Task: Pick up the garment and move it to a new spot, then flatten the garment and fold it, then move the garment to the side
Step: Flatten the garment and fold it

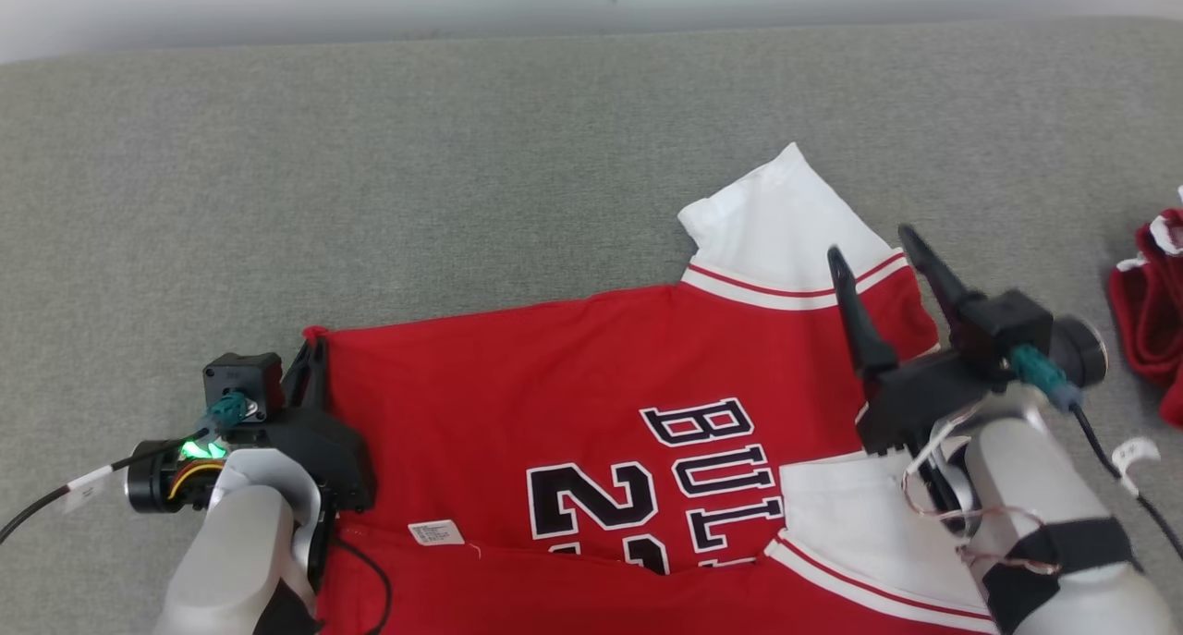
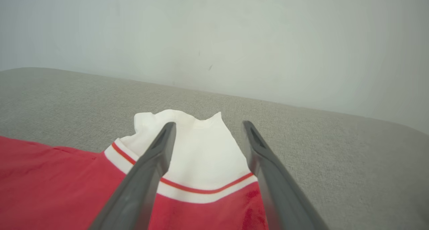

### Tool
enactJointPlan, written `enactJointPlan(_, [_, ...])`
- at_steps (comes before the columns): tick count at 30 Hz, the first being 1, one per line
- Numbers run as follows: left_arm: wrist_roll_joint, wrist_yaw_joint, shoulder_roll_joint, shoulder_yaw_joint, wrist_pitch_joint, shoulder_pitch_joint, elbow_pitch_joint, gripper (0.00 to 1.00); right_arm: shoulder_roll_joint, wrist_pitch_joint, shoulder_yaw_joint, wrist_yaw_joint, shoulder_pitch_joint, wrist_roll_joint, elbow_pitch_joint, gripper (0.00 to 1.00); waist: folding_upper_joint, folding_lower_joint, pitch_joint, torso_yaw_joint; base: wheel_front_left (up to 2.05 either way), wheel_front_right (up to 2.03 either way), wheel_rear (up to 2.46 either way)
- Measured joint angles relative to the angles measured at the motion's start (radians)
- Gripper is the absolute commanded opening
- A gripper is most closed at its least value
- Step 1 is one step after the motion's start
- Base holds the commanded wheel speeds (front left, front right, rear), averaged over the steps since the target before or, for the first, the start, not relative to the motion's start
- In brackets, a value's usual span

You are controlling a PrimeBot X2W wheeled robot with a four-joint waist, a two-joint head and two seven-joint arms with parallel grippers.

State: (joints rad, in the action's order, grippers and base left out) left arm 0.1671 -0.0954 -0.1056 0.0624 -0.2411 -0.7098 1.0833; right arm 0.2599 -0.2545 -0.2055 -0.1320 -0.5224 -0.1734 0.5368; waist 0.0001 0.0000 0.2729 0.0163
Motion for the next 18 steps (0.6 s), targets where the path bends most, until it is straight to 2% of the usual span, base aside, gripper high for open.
enactJointPlan(8, [-0.001,-0.002,0.02,0.029,-0.02,-0.02,-0.001,0.0,0.081,0.054,-0.06,0.0,-0.152,-0.003,0.069,1.0,0.0,0.0,0.029,0.04,0.0,0.0,0.0])
enactJointPlan(18, [0.004,-0.009,0.049,0.07,-0.028,-0.049,-0.02,0.0,0.121,0.193,-0.104,0.0,-0.335,-0.072,0.235,1.0,-0.0001,0.0,0.083,0.102,0.0,0.0,0.0])
